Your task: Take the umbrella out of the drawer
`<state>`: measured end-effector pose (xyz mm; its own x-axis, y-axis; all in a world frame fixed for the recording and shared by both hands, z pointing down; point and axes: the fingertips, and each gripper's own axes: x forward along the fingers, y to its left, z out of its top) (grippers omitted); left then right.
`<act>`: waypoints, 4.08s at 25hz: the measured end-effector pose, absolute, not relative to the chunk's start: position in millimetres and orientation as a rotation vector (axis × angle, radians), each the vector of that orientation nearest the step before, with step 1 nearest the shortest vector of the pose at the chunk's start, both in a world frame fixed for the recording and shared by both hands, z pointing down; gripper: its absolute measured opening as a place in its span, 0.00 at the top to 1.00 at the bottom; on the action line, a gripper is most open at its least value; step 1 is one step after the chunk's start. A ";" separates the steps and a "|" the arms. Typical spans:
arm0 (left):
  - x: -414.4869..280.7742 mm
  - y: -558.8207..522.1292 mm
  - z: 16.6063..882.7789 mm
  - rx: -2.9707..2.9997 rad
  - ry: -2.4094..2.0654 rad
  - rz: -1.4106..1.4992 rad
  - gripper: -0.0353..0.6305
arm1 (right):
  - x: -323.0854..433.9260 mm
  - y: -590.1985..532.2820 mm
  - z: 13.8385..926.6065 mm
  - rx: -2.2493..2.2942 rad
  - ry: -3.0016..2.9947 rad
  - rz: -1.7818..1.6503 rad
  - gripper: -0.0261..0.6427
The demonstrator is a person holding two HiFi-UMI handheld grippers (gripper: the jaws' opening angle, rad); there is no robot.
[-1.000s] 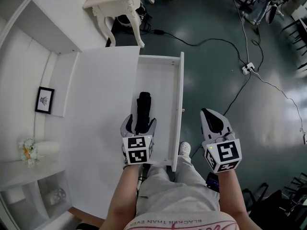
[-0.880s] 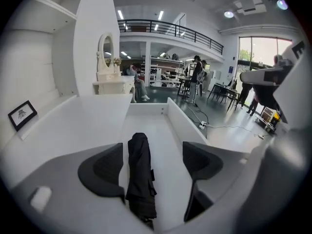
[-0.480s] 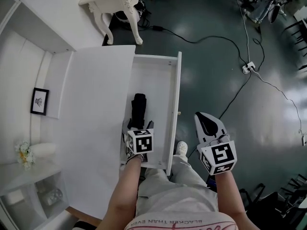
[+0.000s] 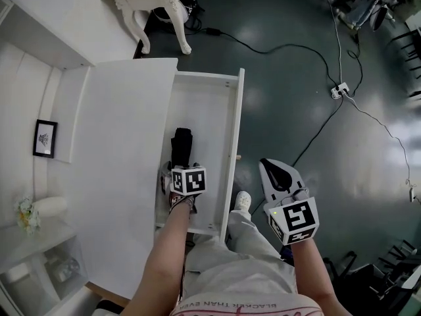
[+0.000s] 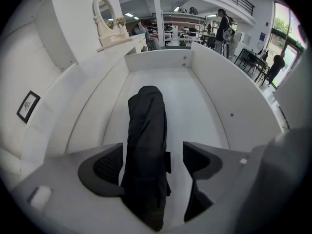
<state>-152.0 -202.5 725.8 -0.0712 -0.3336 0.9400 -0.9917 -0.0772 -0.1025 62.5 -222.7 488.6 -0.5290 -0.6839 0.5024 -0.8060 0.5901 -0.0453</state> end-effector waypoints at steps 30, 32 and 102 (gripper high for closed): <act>-143.1 -201.0 725.8 1.474 -1.333 1.097 0.56 | 40.2 -201.5 499.3 1.080 -2.422 0.393 0.95; -139.9 -199.3 724.8 1.488 -1.321 1.065 0.56 | 38.3 -200.6 496.9 1.082 -2.427 0.387 0.95; -236.8 -147.3 356.8 2.054 -2.020 0.121 0.56 | -24.7 -190.6 317.0 1.110 -2.720 -0.070 0.95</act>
